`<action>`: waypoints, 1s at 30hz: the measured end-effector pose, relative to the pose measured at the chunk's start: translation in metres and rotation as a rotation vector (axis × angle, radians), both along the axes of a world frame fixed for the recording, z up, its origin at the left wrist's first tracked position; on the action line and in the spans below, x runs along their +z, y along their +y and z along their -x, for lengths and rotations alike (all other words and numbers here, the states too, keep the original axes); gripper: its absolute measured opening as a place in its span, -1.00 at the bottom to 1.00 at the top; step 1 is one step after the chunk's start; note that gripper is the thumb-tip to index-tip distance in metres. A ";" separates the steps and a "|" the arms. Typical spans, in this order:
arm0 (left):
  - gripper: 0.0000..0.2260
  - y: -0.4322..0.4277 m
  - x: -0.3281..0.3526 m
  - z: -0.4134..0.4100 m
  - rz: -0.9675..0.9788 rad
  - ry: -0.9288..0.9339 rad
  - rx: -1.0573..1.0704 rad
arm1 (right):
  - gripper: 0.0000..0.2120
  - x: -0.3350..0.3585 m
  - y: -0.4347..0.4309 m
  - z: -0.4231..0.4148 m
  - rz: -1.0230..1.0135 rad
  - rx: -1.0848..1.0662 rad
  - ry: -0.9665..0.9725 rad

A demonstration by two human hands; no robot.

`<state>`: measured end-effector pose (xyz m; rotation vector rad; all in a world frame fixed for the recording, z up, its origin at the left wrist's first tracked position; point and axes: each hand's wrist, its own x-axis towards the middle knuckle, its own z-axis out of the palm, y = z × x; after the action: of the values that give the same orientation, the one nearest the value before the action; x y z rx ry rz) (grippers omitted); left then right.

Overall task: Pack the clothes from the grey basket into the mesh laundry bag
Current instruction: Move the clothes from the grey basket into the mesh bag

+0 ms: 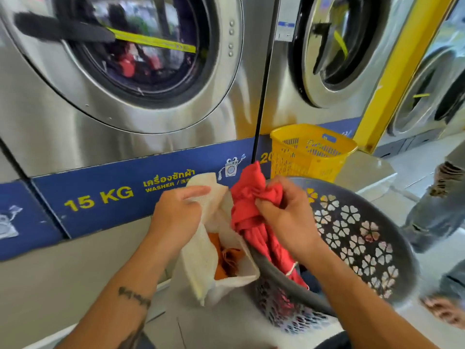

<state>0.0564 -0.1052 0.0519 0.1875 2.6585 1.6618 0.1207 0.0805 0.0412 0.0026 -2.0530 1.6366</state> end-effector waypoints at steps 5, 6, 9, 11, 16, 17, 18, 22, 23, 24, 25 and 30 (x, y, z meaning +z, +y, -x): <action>-0.55 -0.008 -0.007 -0.001 -0.133 -0.009 0.034 | -0.61 -0.059 -0.028 0.006 -0.794 0.438 -0.375; -0.56 -0.009 -0.009 -0.001 -0.138 -0.023 0.039 | -0.56 -0.063 -0.026 0.009 -0.842 0.403 -0.349; -0.56 -0.011 -0.015 0.001 -0.140 -0.046 0.049 | -0.61 -0.052 -0.012 0.016 -0.573 0.120 -0.264; -0.55 -0.011 -0.015 0.003 -0.147 -0.049 0.057 | -0.62 -0.049 0.004 0.020 -0.521 -0.088 -0.274; -0.56 -0.007 -0.016 0.004 -0.152 -0.073 0.057 | -0.31 -0.074 0.032 0.019 -0.218 0.094 -0.762; -0.55 -0.007 -0.016 0.004 -0.159 -0.080 0.053 | -0.45 -0.079 0.030 0.019 -0.078 0.147 -0.787; -0.55 -0.007 -0.016 0.004 -0.165 -0.085 0.050 | -0.61 -0.082 0.028 0.019 -0.043 0.145 -0.772; -0.54 -0.007 -0.014 0.003 -0.160 -0.089 0.042 | -0.72 -0.083 0.024 0.023 -0.395 0.007 -0.670; -0.54 -0.007 -0.014 0.003 -0.150 -0.092 0.043 | -0.74 -0.081 0.021 0.022 -0.499 -0.033 -0.622; -0.54 -0.007 -0.014 0.003 -0.139 -0.095 0.043 | -0.77 -0.078 0.017 0.021 -0.600 -0.073 -0.559; -0.54 -0.008 -0.013 0.002 -0.127 -0.092 0.045 | -0.78 -0.073 0.011 0.017 -0.697 -0.108 -0.493; -0.53 -0.010 -0.013 0.001 -0.097 -0.069 0.044 | -0.62 -0.053 -0.027 0.007 -1.034 -0.131 -0.144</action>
<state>0.0555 -0.1157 0.0394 0.0708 2.5530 1.7772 0.1134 0.0535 -0.0121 0.1064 -2.7001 0.3681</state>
